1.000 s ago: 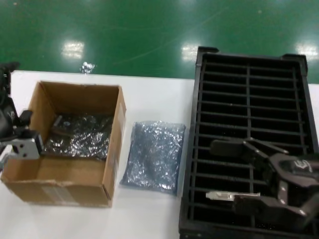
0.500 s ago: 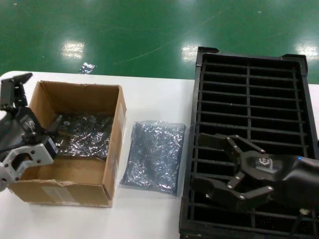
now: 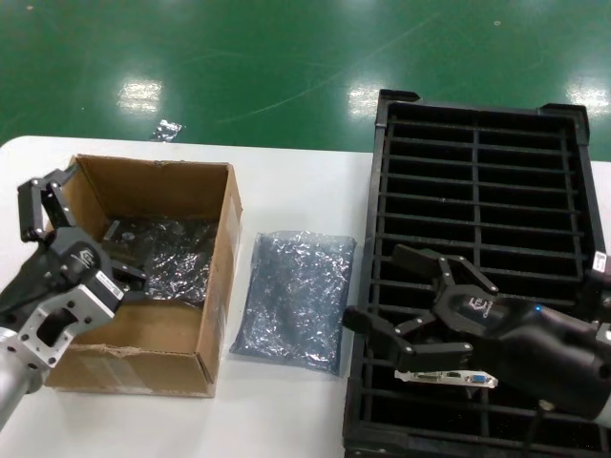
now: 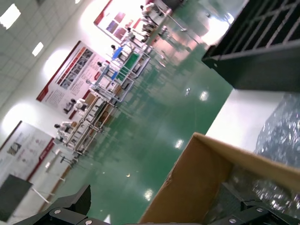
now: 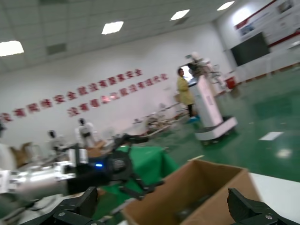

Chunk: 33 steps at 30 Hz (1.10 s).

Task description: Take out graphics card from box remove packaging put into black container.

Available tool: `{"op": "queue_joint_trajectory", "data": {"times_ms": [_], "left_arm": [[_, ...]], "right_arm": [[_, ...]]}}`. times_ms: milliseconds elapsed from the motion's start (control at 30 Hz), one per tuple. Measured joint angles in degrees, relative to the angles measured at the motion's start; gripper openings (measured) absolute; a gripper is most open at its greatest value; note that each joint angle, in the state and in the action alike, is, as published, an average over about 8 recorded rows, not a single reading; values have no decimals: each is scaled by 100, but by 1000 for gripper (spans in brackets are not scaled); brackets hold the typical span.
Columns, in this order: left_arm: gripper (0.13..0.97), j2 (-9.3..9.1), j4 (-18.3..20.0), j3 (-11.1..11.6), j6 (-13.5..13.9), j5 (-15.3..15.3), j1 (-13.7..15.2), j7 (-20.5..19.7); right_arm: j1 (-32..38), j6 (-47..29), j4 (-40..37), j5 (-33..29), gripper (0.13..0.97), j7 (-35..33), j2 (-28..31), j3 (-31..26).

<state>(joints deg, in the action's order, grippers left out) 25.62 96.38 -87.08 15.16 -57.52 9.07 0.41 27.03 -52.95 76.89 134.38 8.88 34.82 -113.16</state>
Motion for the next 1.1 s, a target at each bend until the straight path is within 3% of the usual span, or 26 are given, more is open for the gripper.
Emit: {"op": "queue_joint_trajectory", "data": {"times_ms": [1100], "left_arm": [[966, -609, -340, -332, -1095, -3292, -655, -29]], "right_arm": [[-1953, 3824, 1068, -2256, 966, -641, -1274, 1552]]}}
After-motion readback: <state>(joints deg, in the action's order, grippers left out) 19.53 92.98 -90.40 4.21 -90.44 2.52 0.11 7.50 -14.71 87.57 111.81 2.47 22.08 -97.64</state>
